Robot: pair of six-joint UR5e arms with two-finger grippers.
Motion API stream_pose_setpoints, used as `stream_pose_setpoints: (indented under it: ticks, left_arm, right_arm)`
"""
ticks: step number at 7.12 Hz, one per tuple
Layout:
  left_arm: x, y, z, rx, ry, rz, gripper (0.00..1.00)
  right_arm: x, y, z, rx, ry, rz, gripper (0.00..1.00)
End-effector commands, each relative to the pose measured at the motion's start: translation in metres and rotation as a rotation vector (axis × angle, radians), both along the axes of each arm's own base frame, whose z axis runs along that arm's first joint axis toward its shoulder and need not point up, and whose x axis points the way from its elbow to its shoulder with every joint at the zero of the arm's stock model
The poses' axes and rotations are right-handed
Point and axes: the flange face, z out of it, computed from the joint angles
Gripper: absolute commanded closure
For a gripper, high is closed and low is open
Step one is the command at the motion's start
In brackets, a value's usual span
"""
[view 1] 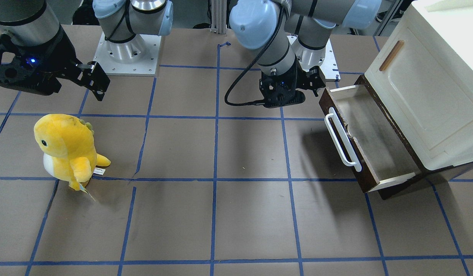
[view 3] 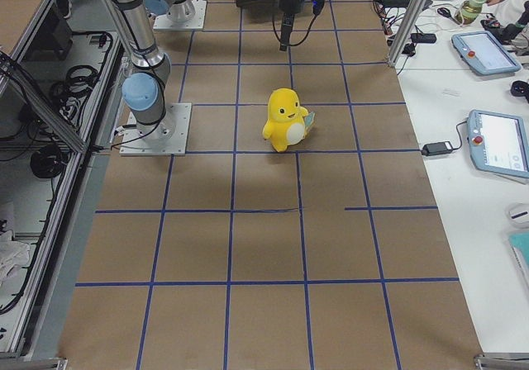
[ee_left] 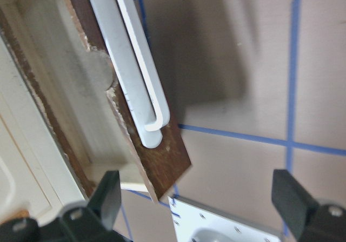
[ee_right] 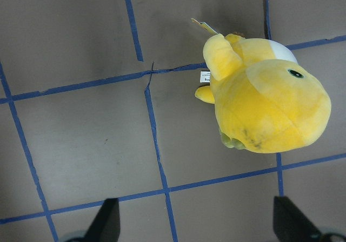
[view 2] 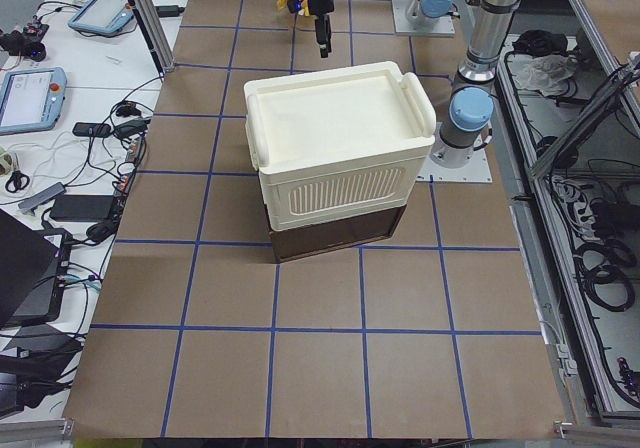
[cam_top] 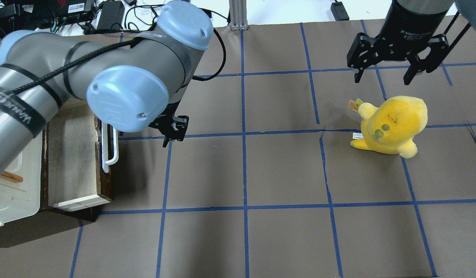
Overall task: Pull drawer sideways
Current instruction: 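Open the left gripper and lift it off the handle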
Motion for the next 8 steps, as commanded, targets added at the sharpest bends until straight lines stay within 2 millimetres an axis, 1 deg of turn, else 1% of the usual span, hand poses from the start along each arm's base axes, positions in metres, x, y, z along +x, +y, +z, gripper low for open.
stream_pose_setpoints:
  ticks: [1, 3, 4, 5, 8]
  left_arm:
    - [0.023, 0.011, 0.069, -0.092, 0.257, 0.057, 0.00]
    - [0.051, 0.003, 0.098, -0.126, 0.420, 0.124, 0.00]
    - [0.063, -0.003, 0.104, -0.146, 0.431, 0.131, 0.00]
    - [0.084, -0.015, 0.108, -0.156, 0.435, 0.136, 0.00]
    - [0.091, -0.022, 0.118, -0.176, 0.439, 0.149, 0.00]
  right_arm:
    - [0.000, 0.000, 0.000, 0.000, 0.000, 0.000, 0.00]
    - [0.000, 0.000, 0.000, 0.000, 0.000, 0.000, 0.00]
    - [0.000, 0.000, 0.000, 0.000, 0.000, 0.000, 0.00]
    - [0.000, 0.000, 0.000, 0.000, 0.000, 0.000, 0.00]
    - [0.000, 0.000, 0.000, 0.000, 0.000, 0.000, 0.00]
